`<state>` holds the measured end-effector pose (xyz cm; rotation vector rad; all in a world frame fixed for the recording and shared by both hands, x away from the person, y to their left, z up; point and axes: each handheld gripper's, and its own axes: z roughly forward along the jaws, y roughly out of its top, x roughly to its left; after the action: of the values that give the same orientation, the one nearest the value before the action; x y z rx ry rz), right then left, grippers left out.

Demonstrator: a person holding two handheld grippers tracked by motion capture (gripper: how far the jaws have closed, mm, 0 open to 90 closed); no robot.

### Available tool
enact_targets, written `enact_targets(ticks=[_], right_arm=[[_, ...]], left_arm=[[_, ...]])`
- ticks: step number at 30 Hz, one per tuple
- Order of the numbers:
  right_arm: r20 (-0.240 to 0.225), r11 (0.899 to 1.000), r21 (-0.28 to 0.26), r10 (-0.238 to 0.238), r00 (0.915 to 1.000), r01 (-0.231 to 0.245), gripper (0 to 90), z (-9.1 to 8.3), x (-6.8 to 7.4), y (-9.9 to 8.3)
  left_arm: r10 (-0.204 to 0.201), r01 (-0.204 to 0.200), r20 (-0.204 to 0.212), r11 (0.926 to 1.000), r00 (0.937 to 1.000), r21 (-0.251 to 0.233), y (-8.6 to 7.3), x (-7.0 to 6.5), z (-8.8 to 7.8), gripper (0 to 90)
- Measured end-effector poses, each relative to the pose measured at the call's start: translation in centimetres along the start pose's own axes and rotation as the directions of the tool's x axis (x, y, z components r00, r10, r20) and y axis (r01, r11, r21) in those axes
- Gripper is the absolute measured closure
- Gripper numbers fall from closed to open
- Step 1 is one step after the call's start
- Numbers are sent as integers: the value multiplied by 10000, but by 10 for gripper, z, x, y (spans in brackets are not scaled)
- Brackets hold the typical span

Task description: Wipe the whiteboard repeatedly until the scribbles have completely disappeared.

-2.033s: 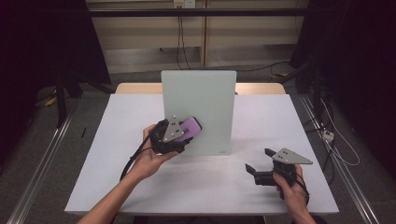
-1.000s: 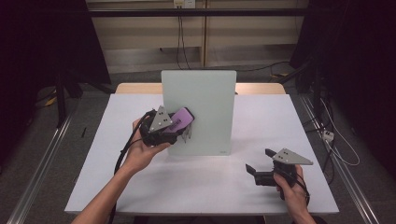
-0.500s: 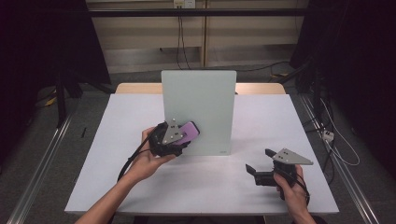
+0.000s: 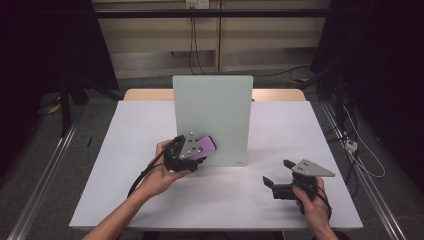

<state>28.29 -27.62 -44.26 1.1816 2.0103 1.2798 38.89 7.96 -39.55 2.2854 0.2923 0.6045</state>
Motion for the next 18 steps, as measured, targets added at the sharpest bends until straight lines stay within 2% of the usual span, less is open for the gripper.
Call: enact_targets(ticks=[4, 6, 9, 12, 14, 18], right_arm=[[-15, 10000, -8, 7, 10000, -7, 43, 0, 0, 0], [-12, 10000, 4, -4, 10000, 4, 43, 0, 0, 0], [-13, 10000, 7, -12, 10000, 12, 43, 0, 0, 0], [-15, 10000, 10, -30, 10000, 30, 43, 1, 0, 0], [-8, 10000, 31, -29, 10000, 29, 43, 1, 0, 0], [-3, 10000, 43, -44, 10000, 44, 43, 2, 0, 0]], left_arm=[[-197, 187, -386, 9995, 9991, -265, 4, 8, -8, 410], [-437, 410, -569, 9980, 9974, -480, 5, 14, -13, 410], [-752, 680, -905, 9945, 9931, -797, 5, 22, -21, 410], [-898, 812, -1117, 9935, 9897, -798, 8, 30, -28, 410], [-930, 824, -1170, 9923, 9888, -930, 10, 33, -30, 409], [-770, 663, -1304, 9942, 9885, -845, 10, 30, -29, 409]])
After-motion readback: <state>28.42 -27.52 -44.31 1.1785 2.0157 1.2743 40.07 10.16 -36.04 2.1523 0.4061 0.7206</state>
